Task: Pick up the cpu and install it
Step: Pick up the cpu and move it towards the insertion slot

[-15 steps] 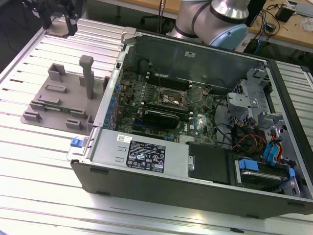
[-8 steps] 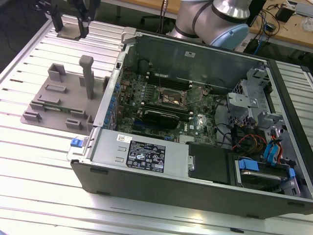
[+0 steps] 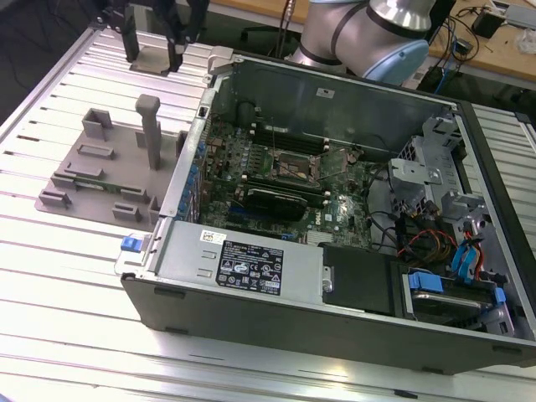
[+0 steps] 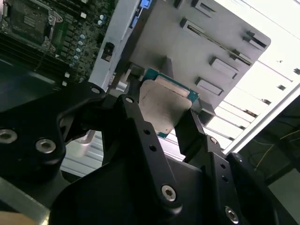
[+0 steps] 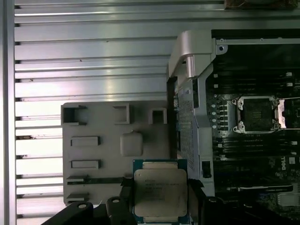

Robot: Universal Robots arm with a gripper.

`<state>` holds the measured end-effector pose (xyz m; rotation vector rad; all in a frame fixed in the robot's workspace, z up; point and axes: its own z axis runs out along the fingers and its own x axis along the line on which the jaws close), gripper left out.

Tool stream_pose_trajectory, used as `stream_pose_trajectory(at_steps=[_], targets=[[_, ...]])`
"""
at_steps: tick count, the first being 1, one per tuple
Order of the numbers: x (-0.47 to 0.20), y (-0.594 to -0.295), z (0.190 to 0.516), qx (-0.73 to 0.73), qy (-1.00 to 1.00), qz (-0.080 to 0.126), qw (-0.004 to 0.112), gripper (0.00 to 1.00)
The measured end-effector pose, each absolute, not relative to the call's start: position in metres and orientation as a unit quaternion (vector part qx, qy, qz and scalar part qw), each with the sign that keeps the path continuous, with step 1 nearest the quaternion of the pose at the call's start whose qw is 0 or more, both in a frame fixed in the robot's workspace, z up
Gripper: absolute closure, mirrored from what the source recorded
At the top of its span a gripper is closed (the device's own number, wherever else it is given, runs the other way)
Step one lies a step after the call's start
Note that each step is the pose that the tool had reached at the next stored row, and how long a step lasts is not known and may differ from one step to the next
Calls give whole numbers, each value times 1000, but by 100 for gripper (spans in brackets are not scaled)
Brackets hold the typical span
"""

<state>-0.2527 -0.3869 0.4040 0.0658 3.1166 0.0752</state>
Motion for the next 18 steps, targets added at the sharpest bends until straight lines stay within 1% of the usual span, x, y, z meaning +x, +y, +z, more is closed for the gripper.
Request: stream_pose_trajectory(at_steps=[18], targets=[[-177, -388, 404, 21, 999, 24, 12, 45]])
